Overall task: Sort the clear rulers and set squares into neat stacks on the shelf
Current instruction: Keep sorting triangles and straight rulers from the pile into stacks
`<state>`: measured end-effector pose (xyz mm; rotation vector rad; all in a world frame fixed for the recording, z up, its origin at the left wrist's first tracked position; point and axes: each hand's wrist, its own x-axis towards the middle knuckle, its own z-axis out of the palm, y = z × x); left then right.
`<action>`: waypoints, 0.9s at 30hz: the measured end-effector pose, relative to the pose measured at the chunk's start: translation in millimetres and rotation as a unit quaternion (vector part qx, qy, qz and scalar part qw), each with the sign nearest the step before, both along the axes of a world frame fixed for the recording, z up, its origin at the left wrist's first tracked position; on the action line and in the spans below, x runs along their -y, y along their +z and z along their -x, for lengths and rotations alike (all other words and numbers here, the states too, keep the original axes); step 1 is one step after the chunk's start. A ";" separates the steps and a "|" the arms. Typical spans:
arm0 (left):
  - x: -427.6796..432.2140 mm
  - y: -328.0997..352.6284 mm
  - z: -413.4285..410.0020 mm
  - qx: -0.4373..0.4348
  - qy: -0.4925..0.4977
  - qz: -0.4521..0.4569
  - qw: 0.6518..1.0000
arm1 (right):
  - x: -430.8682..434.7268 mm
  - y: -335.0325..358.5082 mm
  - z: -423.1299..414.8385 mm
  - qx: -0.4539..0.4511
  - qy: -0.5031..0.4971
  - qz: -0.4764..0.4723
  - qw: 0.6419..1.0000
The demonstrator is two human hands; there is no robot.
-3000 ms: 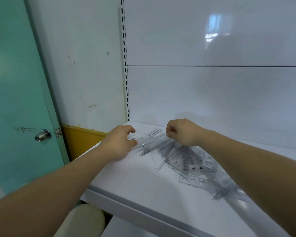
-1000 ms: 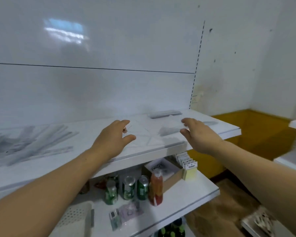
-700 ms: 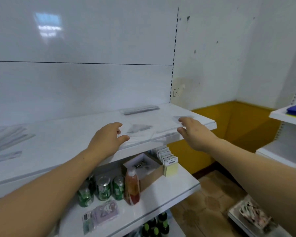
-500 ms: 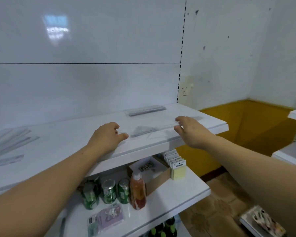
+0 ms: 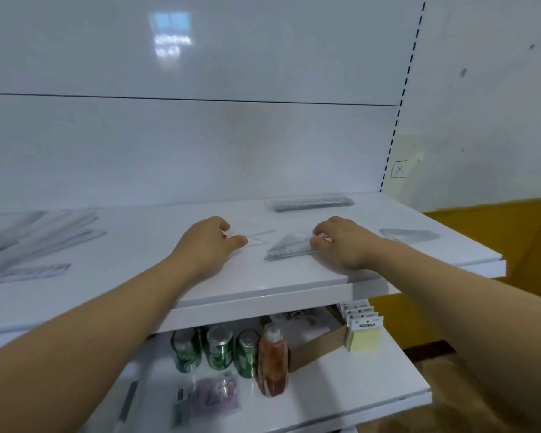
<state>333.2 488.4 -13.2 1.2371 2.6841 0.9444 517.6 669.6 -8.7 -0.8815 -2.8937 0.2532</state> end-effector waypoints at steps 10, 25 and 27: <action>-31.8 4.7 -44.0 0.007 0.000 0.011 1.000 | -28.0 -5.6 -17.7 -0.003 0.054 0.007 0.999; -49.8 2.1 -79.9 0.000 -0.034 0.067 0.997 | -36.2 -9.0 -40.0 -0.025 0.088 0.013 0.996; -47.5 2.8 -79.7 -0.014 -0.039 0.070 0.997 | -33.3 -8.7 -34.8 -0.031 0.093 0.021 0.995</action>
